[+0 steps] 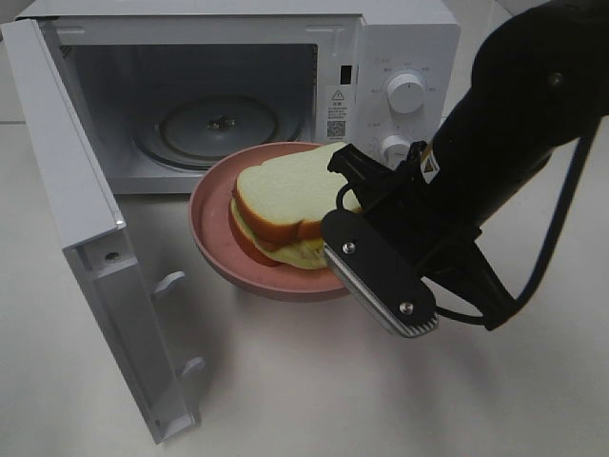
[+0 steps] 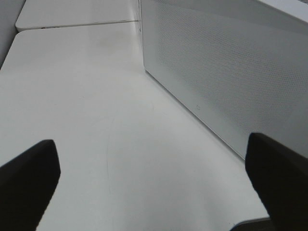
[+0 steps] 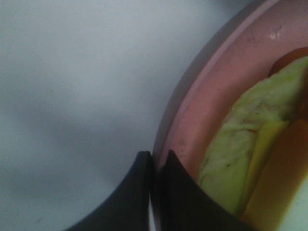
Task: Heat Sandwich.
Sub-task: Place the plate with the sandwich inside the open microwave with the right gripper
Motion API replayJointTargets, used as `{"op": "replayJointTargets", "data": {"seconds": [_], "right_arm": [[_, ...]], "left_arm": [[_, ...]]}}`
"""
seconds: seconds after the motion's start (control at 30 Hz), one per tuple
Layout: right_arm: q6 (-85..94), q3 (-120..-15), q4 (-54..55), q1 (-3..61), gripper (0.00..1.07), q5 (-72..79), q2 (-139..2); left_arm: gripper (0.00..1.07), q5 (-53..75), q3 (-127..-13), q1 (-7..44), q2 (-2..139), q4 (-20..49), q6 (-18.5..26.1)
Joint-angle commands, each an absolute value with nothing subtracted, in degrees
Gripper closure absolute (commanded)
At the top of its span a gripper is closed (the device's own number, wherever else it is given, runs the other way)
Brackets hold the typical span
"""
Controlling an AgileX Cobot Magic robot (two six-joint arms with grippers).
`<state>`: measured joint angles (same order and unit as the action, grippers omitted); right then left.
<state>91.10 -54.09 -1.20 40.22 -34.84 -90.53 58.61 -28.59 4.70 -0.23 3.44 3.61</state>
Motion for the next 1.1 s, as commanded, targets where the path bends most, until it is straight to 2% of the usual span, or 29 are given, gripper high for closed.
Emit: {"op": "replayJointTargets", "data": {"seconds": [0.03,0.73,1.1], "right_arm": [[91.85,-57.18,-0.92,40.11,1.07,-33.86,-92.3],[91.73,-68.3,-1.89,41.48,1.07,-33.98,-101.93],[89.09,-79.93,-2.58,41.48,1.07,-40.45,-109.26]], "left_arm": [[0.03,58.33,-28.93,4.98,-1.72,3.27,3.61],[0.03,58.33,-28.93,4.98,-1.72,3.27,3.61],[0.03,58.33,-28.93,4.98,-1.72,3.27,3.61]]}}
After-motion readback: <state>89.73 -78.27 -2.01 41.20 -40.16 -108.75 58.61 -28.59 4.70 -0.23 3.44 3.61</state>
